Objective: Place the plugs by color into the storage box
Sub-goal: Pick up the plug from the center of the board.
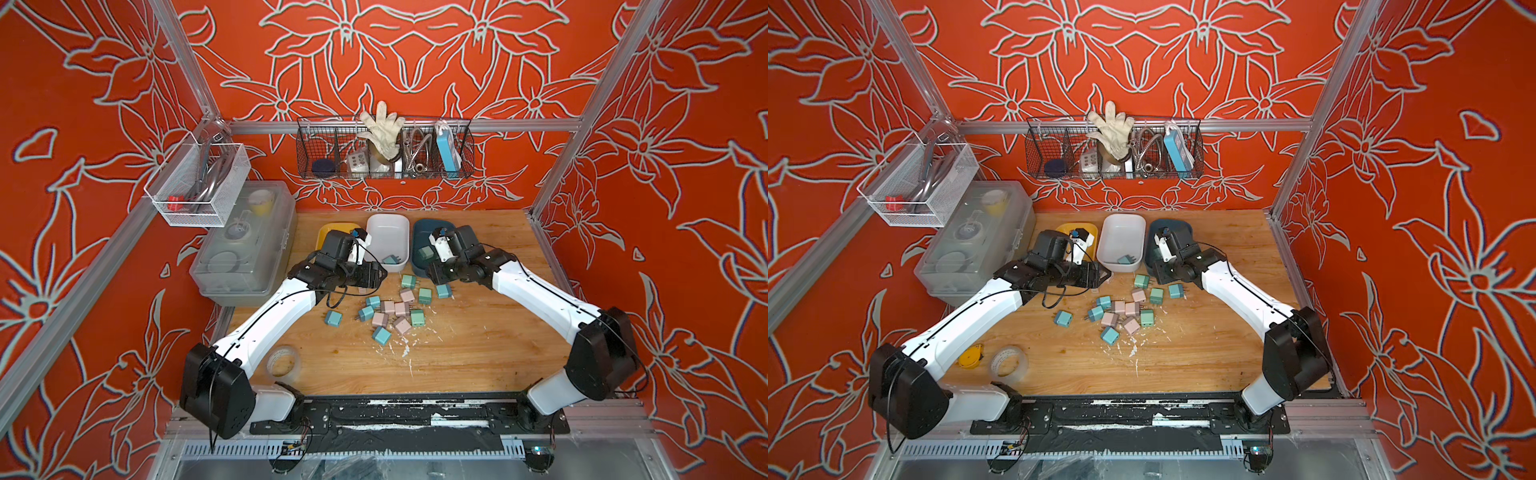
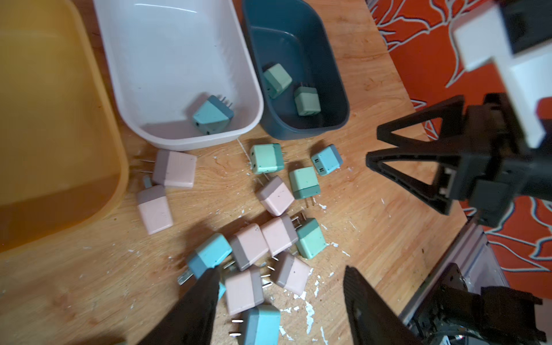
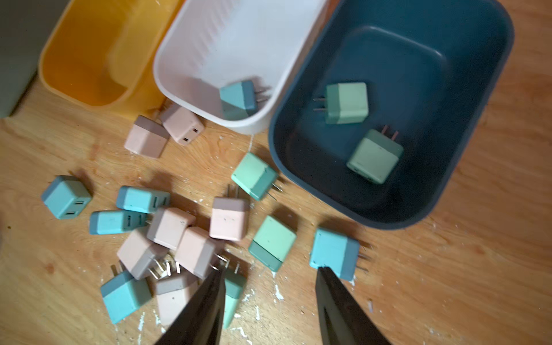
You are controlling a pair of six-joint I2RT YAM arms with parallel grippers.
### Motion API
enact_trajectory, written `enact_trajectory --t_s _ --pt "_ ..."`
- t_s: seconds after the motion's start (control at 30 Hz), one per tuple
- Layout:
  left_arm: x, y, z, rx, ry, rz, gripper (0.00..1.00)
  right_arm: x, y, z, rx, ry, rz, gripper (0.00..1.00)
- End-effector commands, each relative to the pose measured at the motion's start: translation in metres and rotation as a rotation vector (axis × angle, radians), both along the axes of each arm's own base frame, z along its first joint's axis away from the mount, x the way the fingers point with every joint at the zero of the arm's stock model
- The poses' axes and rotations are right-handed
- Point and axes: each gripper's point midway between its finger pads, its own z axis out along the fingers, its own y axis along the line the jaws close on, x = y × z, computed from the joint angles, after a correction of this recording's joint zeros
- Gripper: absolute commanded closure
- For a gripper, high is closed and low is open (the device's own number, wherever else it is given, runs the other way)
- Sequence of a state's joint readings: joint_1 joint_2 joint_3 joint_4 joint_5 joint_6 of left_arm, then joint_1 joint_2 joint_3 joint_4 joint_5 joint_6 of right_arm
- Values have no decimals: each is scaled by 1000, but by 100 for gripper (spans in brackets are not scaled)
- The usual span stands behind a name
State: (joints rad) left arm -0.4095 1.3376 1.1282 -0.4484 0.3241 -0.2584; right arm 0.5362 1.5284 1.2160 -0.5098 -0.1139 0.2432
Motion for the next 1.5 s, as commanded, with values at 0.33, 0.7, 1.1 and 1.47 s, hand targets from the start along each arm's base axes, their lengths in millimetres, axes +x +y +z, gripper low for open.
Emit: enact_trajectory --t_s 0.33,0.7,1.1,1.47 --pt "-22 -8 -12 70 22 -116 32 7 -50 -34 -37 54 -89 41" --pt "-25 -6 -21 89 52 -124 32 17 -40 -68 -48 135 -60 40" --pt "-29 -4 -27 103 75 -128 31 11 -43 -94 -81 181 -71 41" --pt "-32 -8 -28 81 110 -144 31 5 -47 -104 -136 188 -83 41"
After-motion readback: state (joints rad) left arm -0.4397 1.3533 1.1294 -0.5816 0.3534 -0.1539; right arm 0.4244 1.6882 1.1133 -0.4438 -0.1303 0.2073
